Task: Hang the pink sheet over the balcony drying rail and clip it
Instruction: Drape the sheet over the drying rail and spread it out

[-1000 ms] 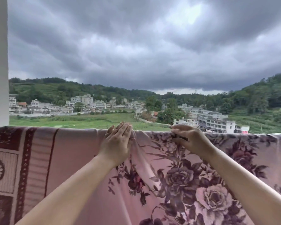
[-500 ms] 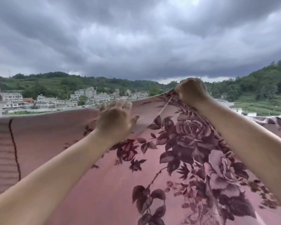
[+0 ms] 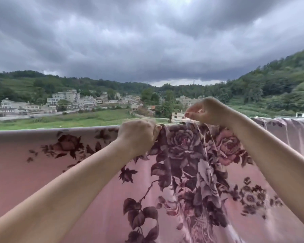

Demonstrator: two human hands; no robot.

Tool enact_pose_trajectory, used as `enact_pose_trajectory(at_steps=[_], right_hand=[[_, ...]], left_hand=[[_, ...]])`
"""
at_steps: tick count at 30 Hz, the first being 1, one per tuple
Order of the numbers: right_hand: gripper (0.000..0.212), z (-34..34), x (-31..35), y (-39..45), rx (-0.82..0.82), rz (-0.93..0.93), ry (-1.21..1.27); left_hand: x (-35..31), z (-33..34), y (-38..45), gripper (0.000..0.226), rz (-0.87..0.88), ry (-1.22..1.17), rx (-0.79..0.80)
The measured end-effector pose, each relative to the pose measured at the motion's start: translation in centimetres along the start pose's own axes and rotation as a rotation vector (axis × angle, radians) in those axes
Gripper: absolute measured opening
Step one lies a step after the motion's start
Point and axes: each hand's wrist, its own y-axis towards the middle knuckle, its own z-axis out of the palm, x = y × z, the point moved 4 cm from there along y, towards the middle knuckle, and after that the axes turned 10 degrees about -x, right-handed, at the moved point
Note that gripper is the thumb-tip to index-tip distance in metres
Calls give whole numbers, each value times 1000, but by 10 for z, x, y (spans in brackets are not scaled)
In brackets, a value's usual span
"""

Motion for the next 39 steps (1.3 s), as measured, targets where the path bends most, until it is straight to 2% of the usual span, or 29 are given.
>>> enact_pose_trajectory(at_steps=[4,9,12,14,17,20,22,26,27,29,31,35,39], right_hand=[[24,-16,-47,-34,-12,27,-25],[35,-32,-114,-61,-35,36,-40],[26,-37,-139,-67,-161,-12,60],[15,-35,-144,-64,-212,-93,104],[24,-35,-154,-51,-304,-184,-34],[27,-48,-174,-33,-407,-147,-218],[25,-60,-187,-17,-418,-100,-310],[25,-60,-213,16,-356,20,-448],[27,-56,-221,19,-309,50,-433],[32,-44,-239,19,-144,85,-302],[36,-39,-254,5,29,48,-156],[29,-74,-291,-43,3,24,151],[29,-99,-336,-101,34,-93,82]], left_hand=[[-41,12,6,38,13,-4,-19],[-69,21,19,49,-64,56,30],[-84,26,24,63,-136,82,33],[-100,29,26,59,-180,74,52],[-123,29,33,55,-212,67,43],[-136,31,41,51,-312,107,25],[-151,28,49,47,-353,125,-15],[-201,26,79,52,-116,148,-242],[-217,31,85,52,-83,86,-208],[-244,48,98,50,-53,14,-46],[-262,63,107,50,-47,58,12],[-272,75,117,53,-101,122,-8],[-306,85,124,61,-152,23,-8]])
